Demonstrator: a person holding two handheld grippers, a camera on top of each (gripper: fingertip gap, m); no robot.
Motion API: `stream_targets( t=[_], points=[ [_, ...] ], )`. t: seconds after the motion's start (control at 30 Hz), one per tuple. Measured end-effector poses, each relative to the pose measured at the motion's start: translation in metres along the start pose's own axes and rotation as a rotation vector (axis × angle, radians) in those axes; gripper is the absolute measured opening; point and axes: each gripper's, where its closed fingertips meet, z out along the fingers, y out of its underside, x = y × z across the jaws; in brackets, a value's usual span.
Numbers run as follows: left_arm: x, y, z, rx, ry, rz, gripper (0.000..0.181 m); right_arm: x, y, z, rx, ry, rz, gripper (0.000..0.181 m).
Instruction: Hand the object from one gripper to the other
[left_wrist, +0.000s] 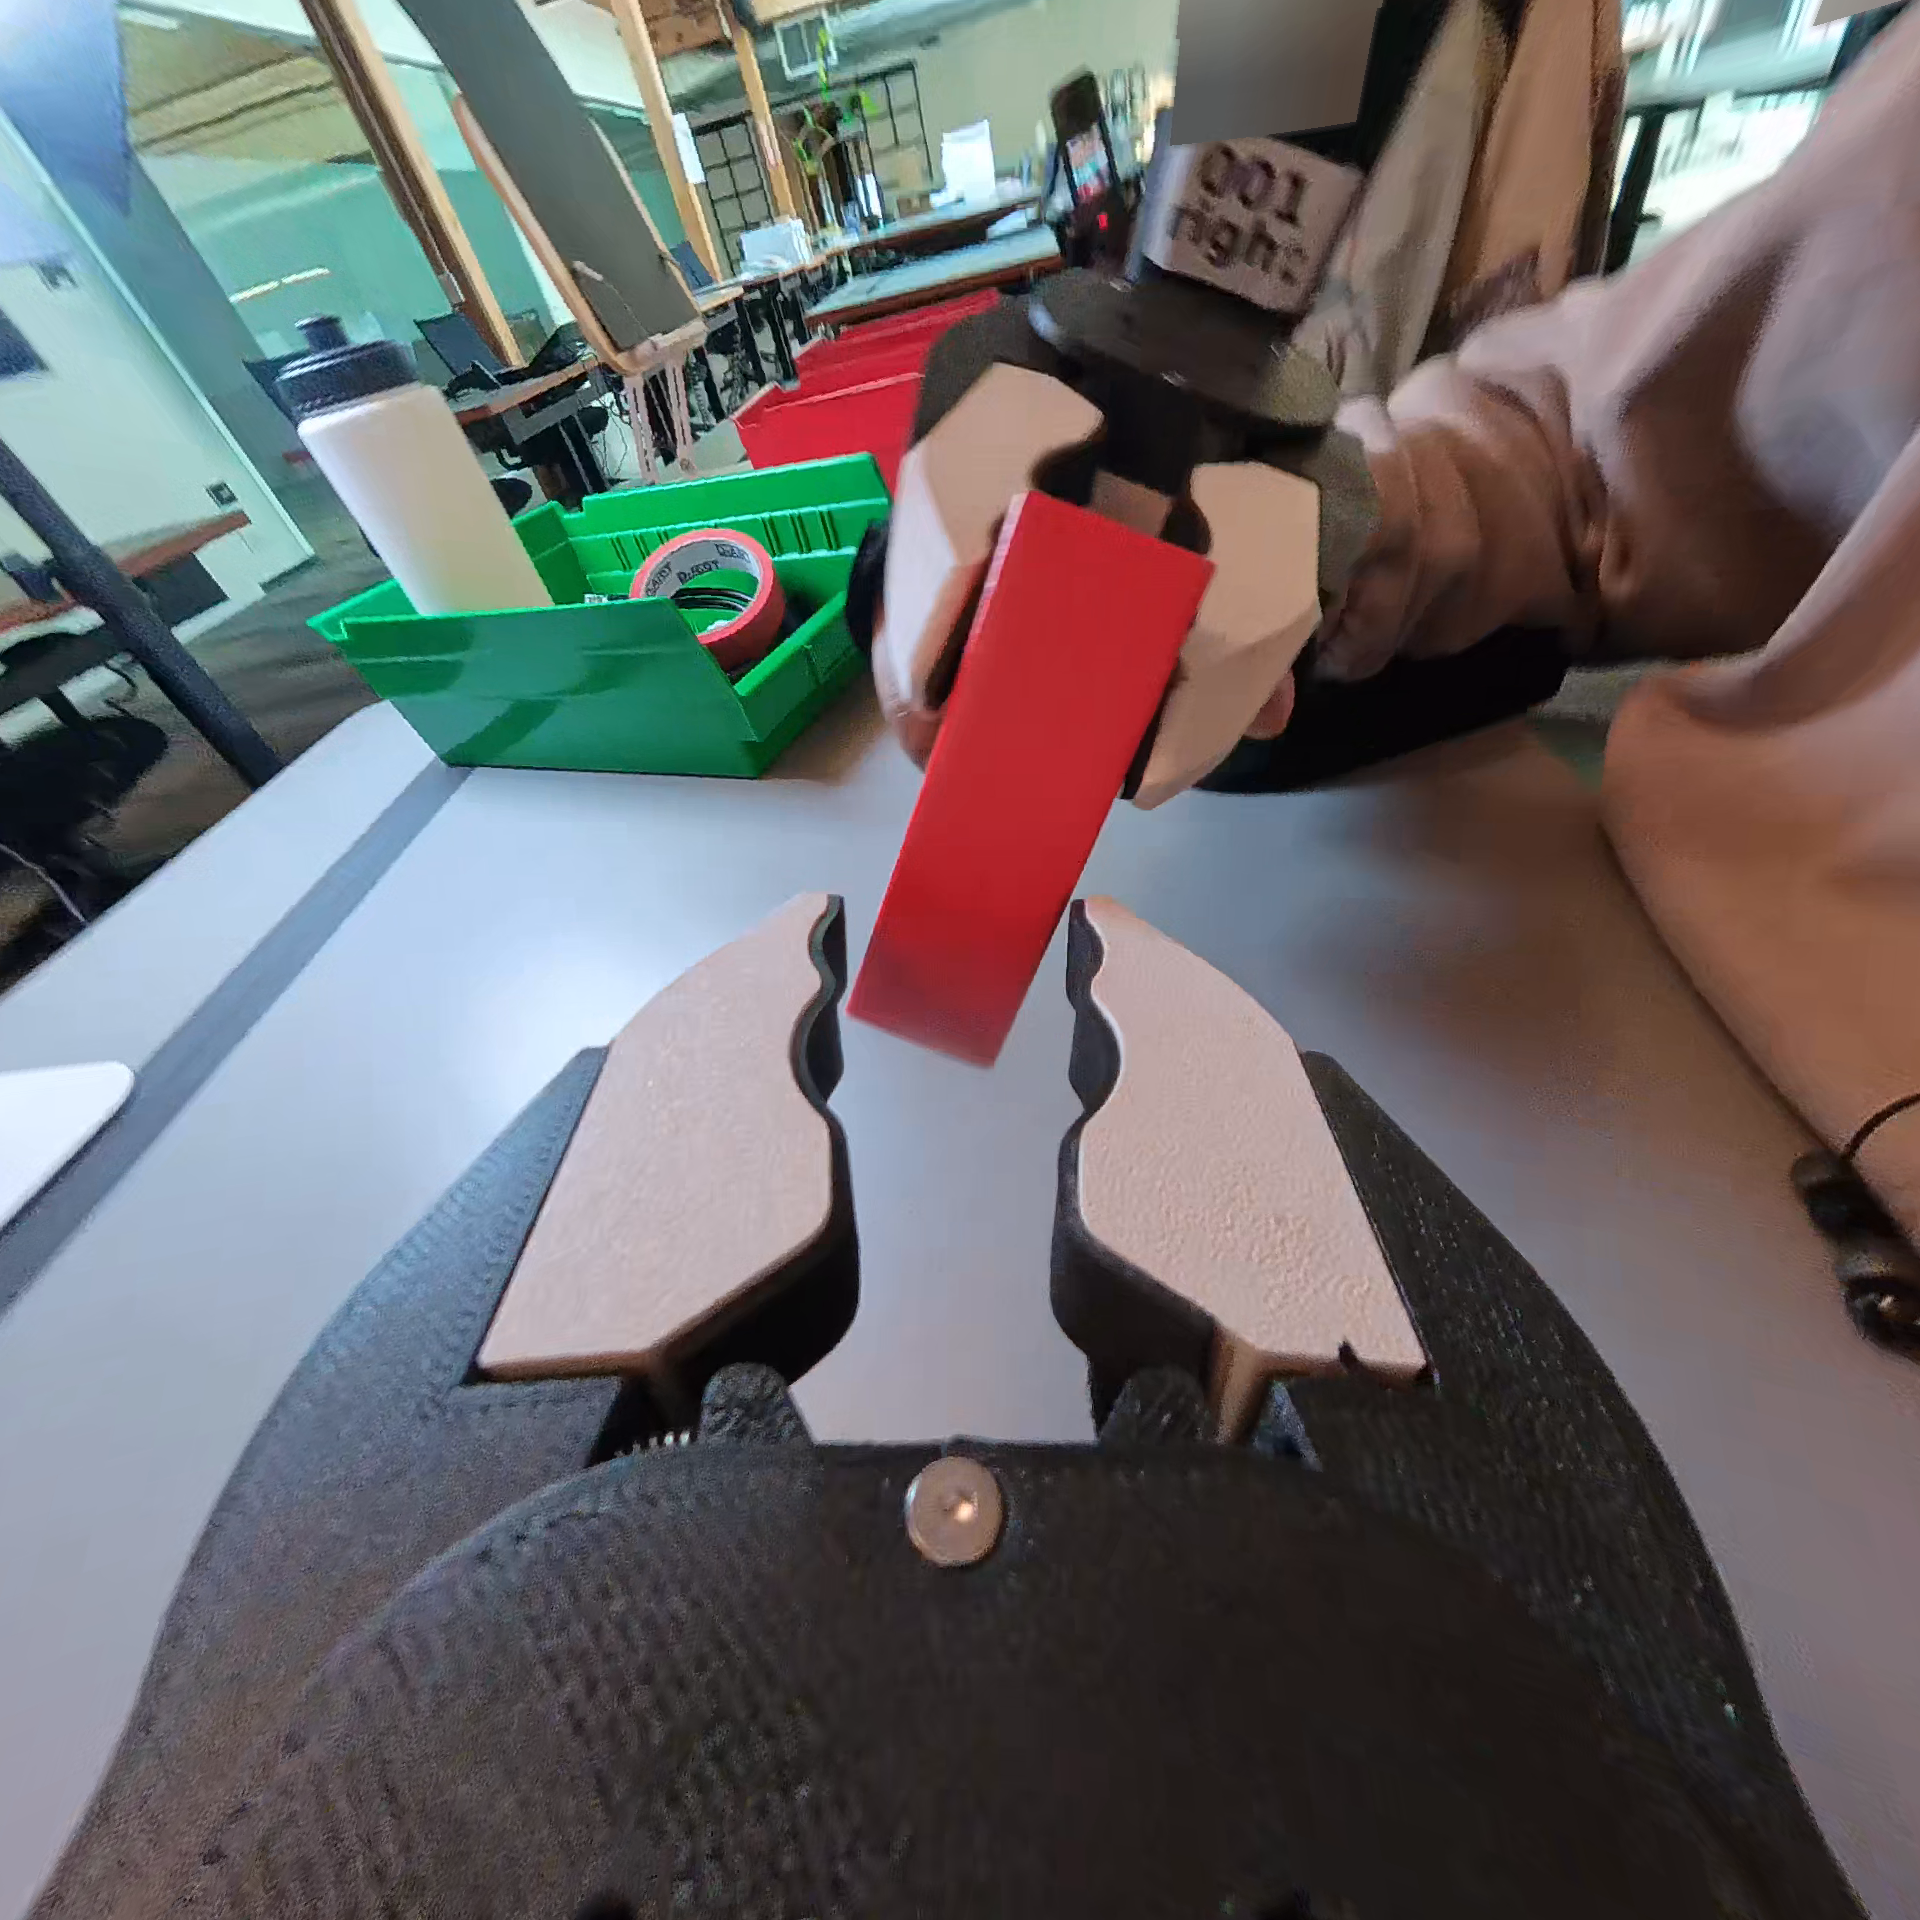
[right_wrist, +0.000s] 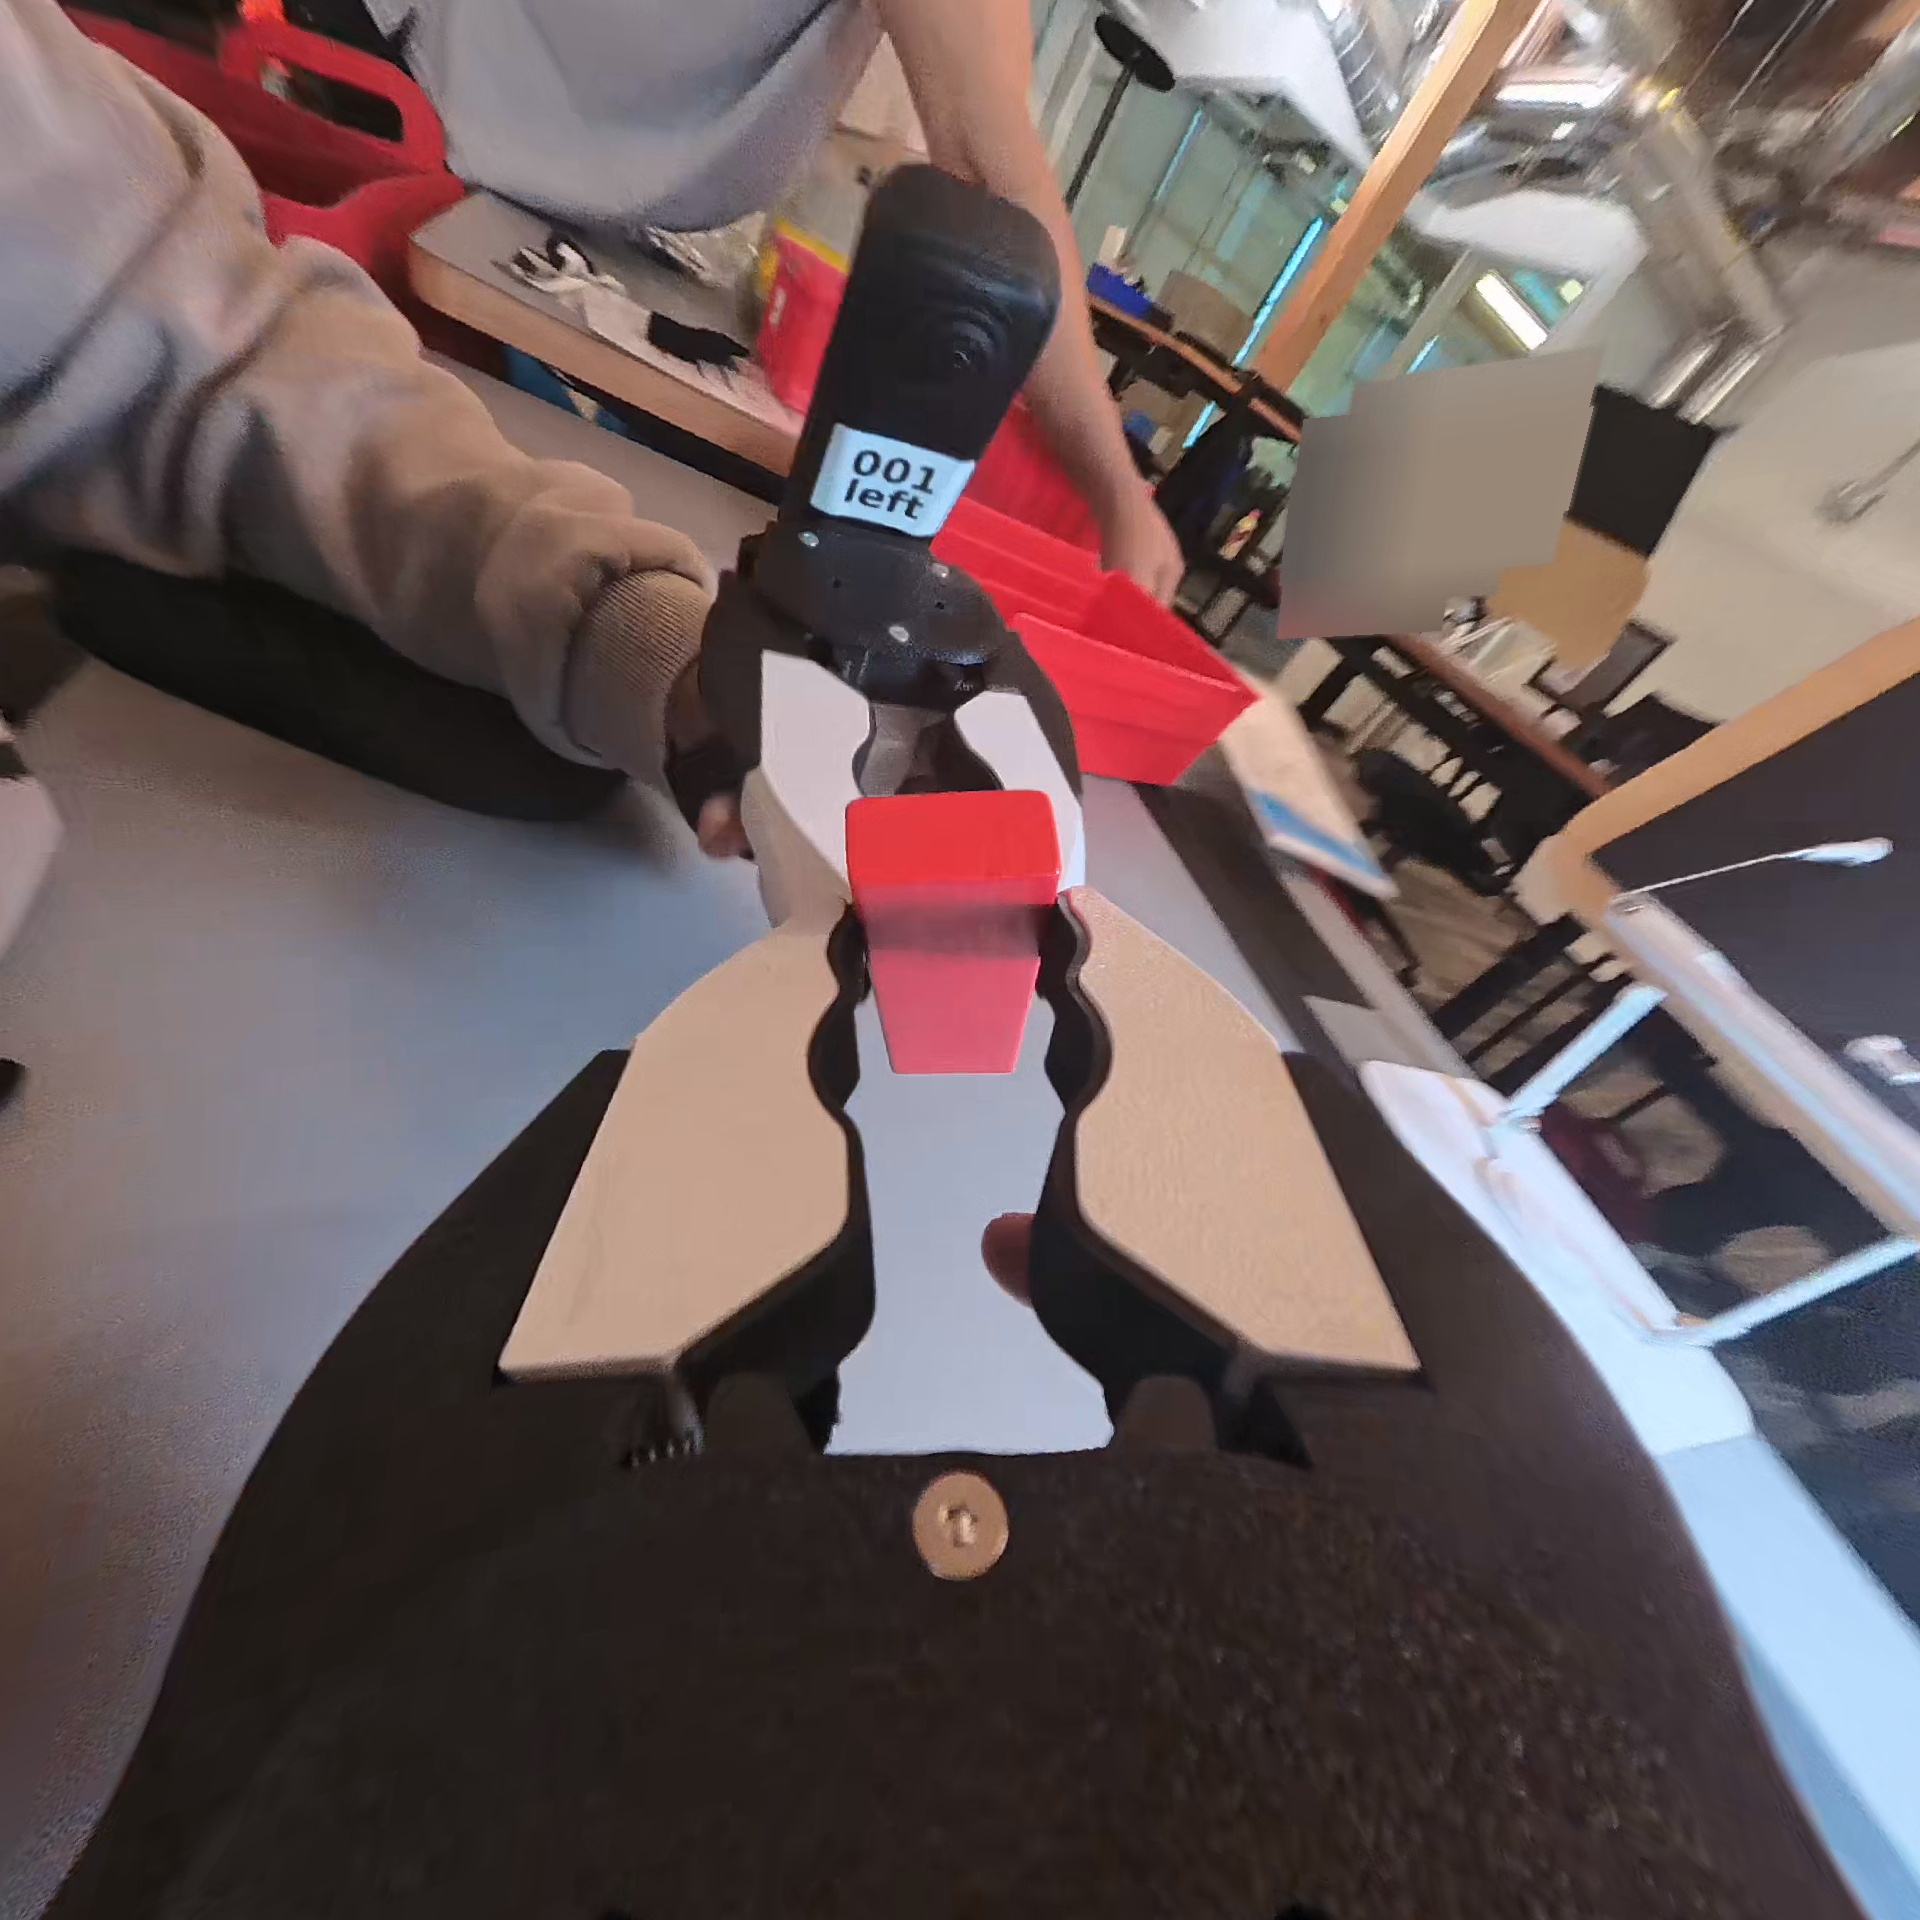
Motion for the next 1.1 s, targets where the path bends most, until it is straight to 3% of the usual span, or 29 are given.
stream_targets(
  t=[0.13, 0.33, 0.47, 0.53, 0.73, 0.77, 0.83, 0.93, 1.0, 1.1],
  points=[
    [-0.036, -0.012, -0.016, 0.175, -0.015, -0.421, 0.044, 0.015, 0.001, -0.006, -0.037, 0.181, -0.345, 0.033],
    [-0.038, -0.007, -0.006, 0.364, 0.247, -1.153, 0.053, 0.000, 0.015, 0.008, -0.123, 0.296, -0.954, 0.033],
    [-0.019, -0.007, 0.011, 0.334, 0.352, -1.312, 0.063, -0.012, 0.029, 0.023, -0.160, 0.249, -1.096, 0.034],
    [-0.016, 0.003, 0.016, 0.262, 0.307, -1.288, 0.047, -0.019, 0.029, 0.027, -0.155, 0.236, -1.119, 0.034],
    [-0.013, 0.004, 0.013, 0.229, 0.330, -1.239, 0.040, -0.023, 0.031, 0.030, -0.144, 0.221, -1.060, 0.037],
    [-0.016, 0.000, 0.011, 0.244, 0.310, -1.191, 0.039, -0.022, 0.030, 0.029, -0.141, 0.204, -0.986, 0.041],
    [-0.026, -0.008, 0.002, 0.281, 0.256, -1.098, 0.036, -0.020, 0.025, 0.027, -0.120, 0.163, -0.763, 0.067],
    [-0.036, -0.011, -0.011, 0.289, 0.198, -0.966, 0.035, -0.005, 0.022, 0.026, -0.122, 0.097, -0.309, 0.100],
    [-0.036, -0.010, -0.014, 0.267, 0.173, -0.878, 0.035, 0.005, 0.018, 0.022, -0.085, 0.075, -0.120, 0.105],
    [-0.028, -0.017, -0.009, 0.272, 0.189, -0.820, 0.035, 0.008, 0.020, 0.021, -0.084, 0.066, -0.054, 0.107]
  ],
)
